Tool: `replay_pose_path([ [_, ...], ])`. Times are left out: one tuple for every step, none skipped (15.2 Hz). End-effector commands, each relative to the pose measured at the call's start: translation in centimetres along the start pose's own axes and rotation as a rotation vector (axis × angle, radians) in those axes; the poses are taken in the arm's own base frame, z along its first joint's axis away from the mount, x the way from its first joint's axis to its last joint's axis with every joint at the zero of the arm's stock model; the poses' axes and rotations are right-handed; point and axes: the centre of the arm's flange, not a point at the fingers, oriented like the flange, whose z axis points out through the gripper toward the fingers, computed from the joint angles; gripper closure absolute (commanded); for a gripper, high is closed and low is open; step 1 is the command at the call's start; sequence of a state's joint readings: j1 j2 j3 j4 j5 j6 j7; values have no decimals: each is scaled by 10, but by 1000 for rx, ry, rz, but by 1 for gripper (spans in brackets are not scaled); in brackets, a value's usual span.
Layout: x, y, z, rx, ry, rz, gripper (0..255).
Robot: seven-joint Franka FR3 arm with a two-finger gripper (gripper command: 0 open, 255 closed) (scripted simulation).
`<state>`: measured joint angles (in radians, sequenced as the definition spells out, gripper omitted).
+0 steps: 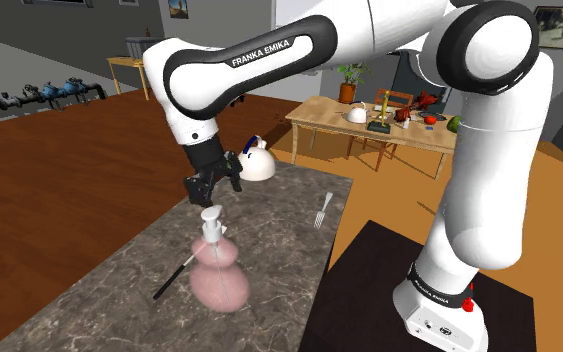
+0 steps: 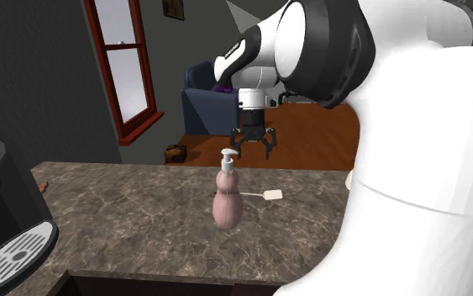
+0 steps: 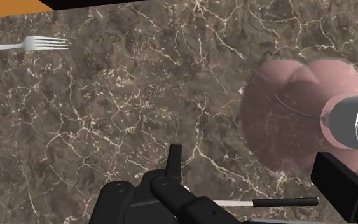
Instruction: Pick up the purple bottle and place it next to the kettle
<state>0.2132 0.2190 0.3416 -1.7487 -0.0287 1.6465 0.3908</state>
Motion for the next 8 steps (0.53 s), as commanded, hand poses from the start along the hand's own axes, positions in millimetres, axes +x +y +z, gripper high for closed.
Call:
replay_pose_path([
  [17,-23,10,3,-30,-13,0],
  [25,-34,14,4,-45,-20,0],
  [33,-45,18,5,-59,-27,0],
  [41,-56,22,7,-73,-34,0],
  [49,-67,26,8,-87,-41,0],
  [57,-78,31,9,-102,-48,0],
  [64,-89,35,11,-116,-55,0],
  [64,-90,36,11,-116,-55,0],
])
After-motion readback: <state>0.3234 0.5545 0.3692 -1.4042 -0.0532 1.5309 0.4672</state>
